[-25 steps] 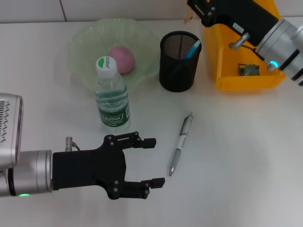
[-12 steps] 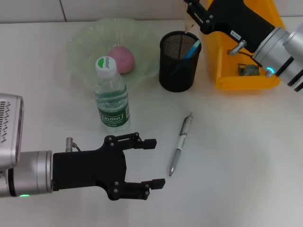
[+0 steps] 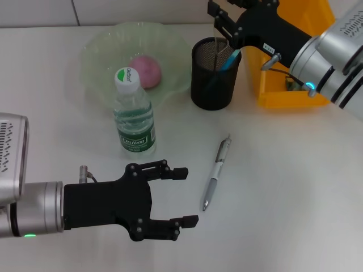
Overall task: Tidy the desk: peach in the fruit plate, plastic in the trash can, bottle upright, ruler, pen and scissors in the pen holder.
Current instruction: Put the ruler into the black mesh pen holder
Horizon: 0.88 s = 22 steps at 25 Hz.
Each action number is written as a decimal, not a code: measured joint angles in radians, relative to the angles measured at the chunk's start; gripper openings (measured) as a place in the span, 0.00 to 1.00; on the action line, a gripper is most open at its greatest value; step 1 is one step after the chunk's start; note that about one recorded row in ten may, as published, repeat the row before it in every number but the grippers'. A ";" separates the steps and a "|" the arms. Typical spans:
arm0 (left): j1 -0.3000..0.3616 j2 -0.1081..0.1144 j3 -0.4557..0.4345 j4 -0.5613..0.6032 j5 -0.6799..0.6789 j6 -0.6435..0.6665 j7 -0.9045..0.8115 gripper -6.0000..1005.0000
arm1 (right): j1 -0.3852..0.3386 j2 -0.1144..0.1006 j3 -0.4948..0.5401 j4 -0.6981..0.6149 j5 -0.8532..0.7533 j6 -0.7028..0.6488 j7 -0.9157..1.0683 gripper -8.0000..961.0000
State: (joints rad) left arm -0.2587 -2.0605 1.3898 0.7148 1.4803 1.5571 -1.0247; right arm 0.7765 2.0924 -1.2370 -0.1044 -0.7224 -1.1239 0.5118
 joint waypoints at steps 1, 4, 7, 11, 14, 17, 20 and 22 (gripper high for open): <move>0.000 0.000 0.000 0.000 0.000 0.000 0.000 0.81 | 0.000 0.000 0.000 0.000 0.000 0.000 0.000 0.40; 0.000 -0.001 0.000 0.000 0.000 0.000 0.000 0.81 | 0.006 0.000 -0.018 0.001 -0.001 0.016 0.014 0.40; 0.000 -0.001 0.000 0.000 0.000 0.000 0.000 0.81 | 0.013 0.000 -0.040 0.000 -0.001 0.038 0.028 0.40; -0.003 -0.001 0.000 0.000 0.000 -0.003 0.000 0.81 | 0.022 0.000 -0.067 0.000 -0.001 0.062 0.030 0.40; -0.004 -0.001 0.000 0.000 0.000 -0.004 0.000 0.81 | 0.025 0.000 -0.075 0.001 0.002 0.068 0.030 0.40; -0.003 -0.002 0.000 -0.001 0.000 -0.005 0.001 0.81 | 0.022 0.000 -0.076 -0.002 0.004 0.069 0.030 0.40; -0.003 -0.002 0.000 -0.003 0.000 -0.006 0.003 0.81 | 0.022 0.000 -0.076 -0.002 0.004 0.070 0.030 0.40; -0.002 -0.002 0.000 -0.003 0.000 -0.006 0.005 0.81 | 0.020 0.000 -0.076 -0.005 0.005 0.070 0.029 0.40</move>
State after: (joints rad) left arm -0.2606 -2.0629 1.3898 0.7114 1.4803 1.5507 -1.0202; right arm 0.7964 2.0924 -1.3127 -0.1096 -0.7177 -1.0537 0.5412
